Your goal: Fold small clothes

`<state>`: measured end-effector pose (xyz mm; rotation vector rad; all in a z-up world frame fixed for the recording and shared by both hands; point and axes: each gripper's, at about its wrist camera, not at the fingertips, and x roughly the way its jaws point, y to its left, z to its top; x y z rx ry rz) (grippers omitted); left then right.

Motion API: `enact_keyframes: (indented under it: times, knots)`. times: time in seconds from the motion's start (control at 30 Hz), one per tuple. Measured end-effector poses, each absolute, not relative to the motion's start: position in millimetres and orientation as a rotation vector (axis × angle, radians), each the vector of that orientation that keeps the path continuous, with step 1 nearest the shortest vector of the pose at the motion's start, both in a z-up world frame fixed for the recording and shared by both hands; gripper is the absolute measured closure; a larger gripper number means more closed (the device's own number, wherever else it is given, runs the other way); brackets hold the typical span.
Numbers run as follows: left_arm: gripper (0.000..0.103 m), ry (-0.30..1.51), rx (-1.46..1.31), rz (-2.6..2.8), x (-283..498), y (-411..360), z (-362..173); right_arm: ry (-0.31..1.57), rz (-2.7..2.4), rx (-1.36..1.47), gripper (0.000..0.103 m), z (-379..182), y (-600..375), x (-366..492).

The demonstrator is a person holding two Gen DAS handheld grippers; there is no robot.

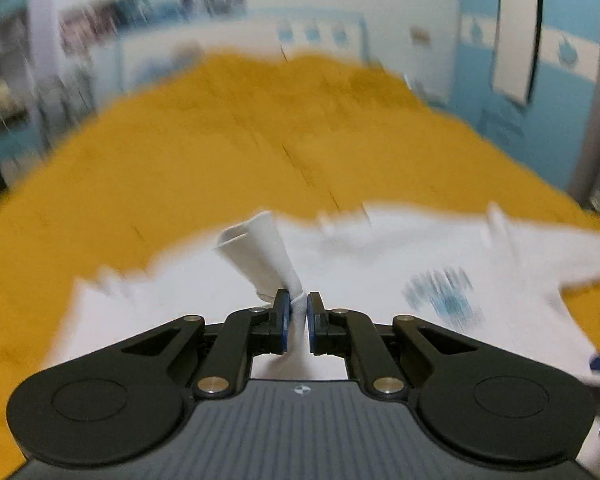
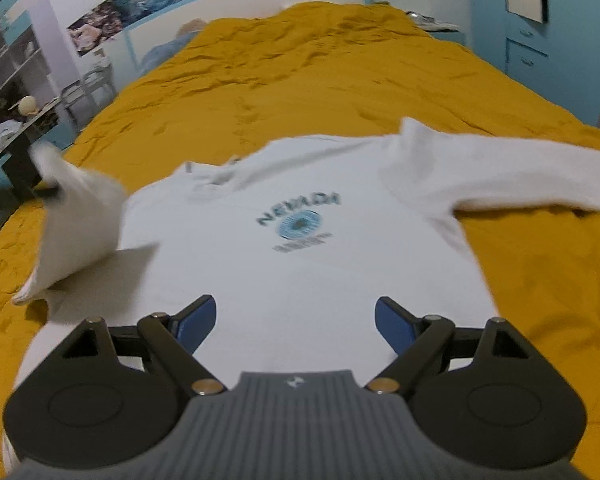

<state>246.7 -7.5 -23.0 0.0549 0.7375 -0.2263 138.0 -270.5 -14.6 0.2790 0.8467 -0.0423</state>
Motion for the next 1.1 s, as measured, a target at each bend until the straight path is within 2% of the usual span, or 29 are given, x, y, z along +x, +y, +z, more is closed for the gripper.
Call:
enact_keyframes:
  times: [0.1, 0.13, 0.17, 0.27, 0.47, 0.6, 0.73, 0.87, 1.0, 1.07, 1.1]
  knots:
    - [0.092, 0.864, 0.015, -0.279, 236.3, -16.0, -64.1, 0.873, -0.064, 0.288, 0.02, -24.8, -282.6, 131.3]
    - [0.088, 0.893, 0.005, -0.304, 233.3, -17.2, -73.5, 0.885, -0.068, 0.292, 0.02, -28.4, -285.4, 129.5]
    - [0.08, 0.927, -0.02, -0.335, 232.3, -16.7, -80.5, 0.893, -0.072, 0.295, 0.02, -31.3, -287.5, 127.8]
    - [0.07, 0.999, -0.161, -0.446, 237.8, -14.6, -86.9, 0.912, -0.073, 0.305, 0.02, -37.4, -290.0, 124.3]
    - [0.055, 0.942, -0.225, -0.461, 221.5, 19.9, -65.6, 0.896, 0.003, 0.295, 0.02, -33.3, -271.3, 130.1]
    - [0.055, 0.882, -0.192, -0.356, 212.8, 55.6, -48.9, 0.894, 0.089, 0.294, 0.023, -34.6, -252.1, 146.2]
    - [0.055, 0.851, -0.118, -0.207, 213.4, 94.5, -39.0, 0.932, 0.148, 0.334, 0.04, -47.1, -230.1, 177.1]
    - [0.055, 0.812, -0.098, -0.101, 208.7, 139.1, -14.7, 0.982, 0.172, 0.403, 0.046, -58.4, -215.1, 205.7]
    - [0.055, 0.827, -0.029, -0.008, 211.8, 174.3, 7.0, 1.014, 0.151, 0.409, 0.047, -70.0, -206.7, 229.0]
    - [0.054, 0.84, -0.031, -0.003, 217.0, 182.0, 3.7, 1.047, 0.126, 0.449, 0.054, -81.4, -206.5, 241.5]
    - [0.054, 0.851, -0.041, -0.009, 220.5, 182.2, -1.4, 1.056, 0.115, 0.465, 0.064, -86.0, -207.0, 245.0]
